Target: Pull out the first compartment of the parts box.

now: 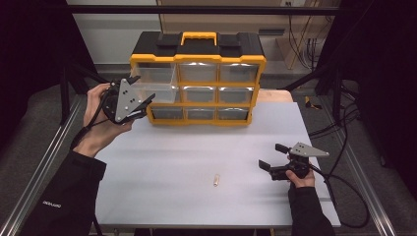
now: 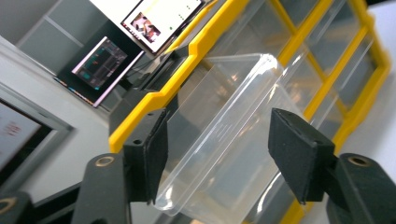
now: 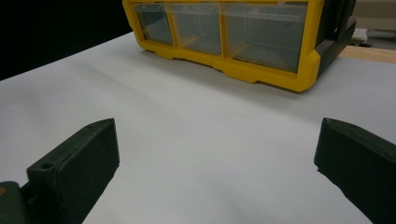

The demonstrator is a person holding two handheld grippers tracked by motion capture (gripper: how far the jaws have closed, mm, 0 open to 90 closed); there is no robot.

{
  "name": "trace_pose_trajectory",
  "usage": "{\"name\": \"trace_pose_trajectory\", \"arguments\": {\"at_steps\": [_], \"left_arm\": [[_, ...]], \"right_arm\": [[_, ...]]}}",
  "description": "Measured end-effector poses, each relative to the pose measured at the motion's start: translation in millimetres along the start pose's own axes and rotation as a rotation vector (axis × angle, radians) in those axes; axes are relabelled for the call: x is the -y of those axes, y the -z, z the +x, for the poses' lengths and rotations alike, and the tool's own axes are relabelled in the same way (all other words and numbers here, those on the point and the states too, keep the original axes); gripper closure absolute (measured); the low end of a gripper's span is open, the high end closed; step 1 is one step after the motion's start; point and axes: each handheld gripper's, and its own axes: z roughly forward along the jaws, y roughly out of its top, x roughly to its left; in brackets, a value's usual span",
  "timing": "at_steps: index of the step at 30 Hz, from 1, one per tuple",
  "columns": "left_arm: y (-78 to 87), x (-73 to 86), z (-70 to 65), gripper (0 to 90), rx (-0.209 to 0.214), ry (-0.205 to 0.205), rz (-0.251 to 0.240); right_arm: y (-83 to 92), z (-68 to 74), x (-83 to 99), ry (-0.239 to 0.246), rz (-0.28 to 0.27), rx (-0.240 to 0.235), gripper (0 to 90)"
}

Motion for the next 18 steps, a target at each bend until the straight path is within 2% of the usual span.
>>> {"name": "trace_pose_trajectory", "arguments": {"at_steps": [3,8,13,18], "left_arm": [[1.6,1.1,0.7,32.3,0.016,0.075,-0.001],[4.6,2.1,2.3,27.3,0.045,0.205,-0.030],[9.3,3.5,2.5,22.2,0.067,0.362,-0.026],[13.8,8.6,-0.1,18.1,0.085,0.465,-0.033]], "right_arm": [[-0.1,0.0,0.0,0.000,0.000,0.000,0.6],[-0.2,0.0,0.1,0.000,0.000,0.000,0.6],[0.1,-0.1,-0.1,0.001,-0.001,0.000,0.6],[0.0,0.0,-0.1,0.000,-0.002,0.000,0.6]]}}
